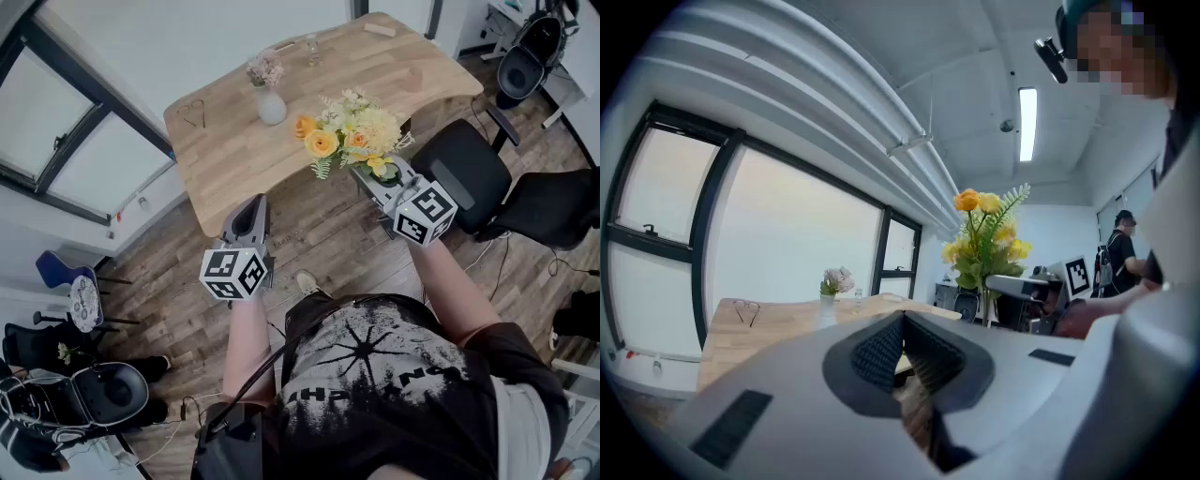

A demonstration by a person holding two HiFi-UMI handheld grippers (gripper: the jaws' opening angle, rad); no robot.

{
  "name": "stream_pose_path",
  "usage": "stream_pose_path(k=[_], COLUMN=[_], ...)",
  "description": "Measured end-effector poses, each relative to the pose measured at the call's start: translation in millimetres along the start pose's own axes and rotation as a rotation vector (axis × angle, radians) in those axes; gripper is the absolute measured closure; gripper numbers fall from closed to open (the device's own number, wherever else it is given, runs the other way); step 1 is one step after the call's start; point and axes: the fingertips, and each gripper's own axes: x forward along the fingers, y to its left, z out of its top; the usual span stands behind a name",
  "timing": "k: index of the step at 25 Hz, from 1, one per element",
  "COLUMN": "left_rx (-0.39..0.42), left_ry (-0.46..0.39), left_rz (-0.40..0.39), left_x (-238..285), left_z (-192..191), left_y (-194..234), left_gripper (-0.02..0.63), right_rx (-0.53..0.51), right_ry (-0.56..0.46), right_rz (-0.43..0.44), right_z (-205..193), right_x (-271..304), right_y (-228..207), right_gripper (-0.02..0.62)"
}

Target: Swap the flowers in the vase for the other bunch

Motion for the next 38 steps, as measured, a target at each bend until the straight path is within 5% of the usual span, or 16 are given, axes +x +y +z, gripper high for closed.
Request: stream_pose_path(k=[26, 38], left_rx=[-0.009, -0.010], left_ry=[0.011, 0.013], left_rz=[-0.009, -0.034], left_x=[7, 63], left_z=[-10, -3], left_y=[-5, 34], left_gripper=[0.592, 0.592], right_rx=[0.009, 0.013], right_ry=[0.005, 0.007], right_rz=[0.017, 0.011], right_z=[-5, -17], right_x=[-7, 37], right_y=[2, -33], right_gripper=[0.514, 0.514])
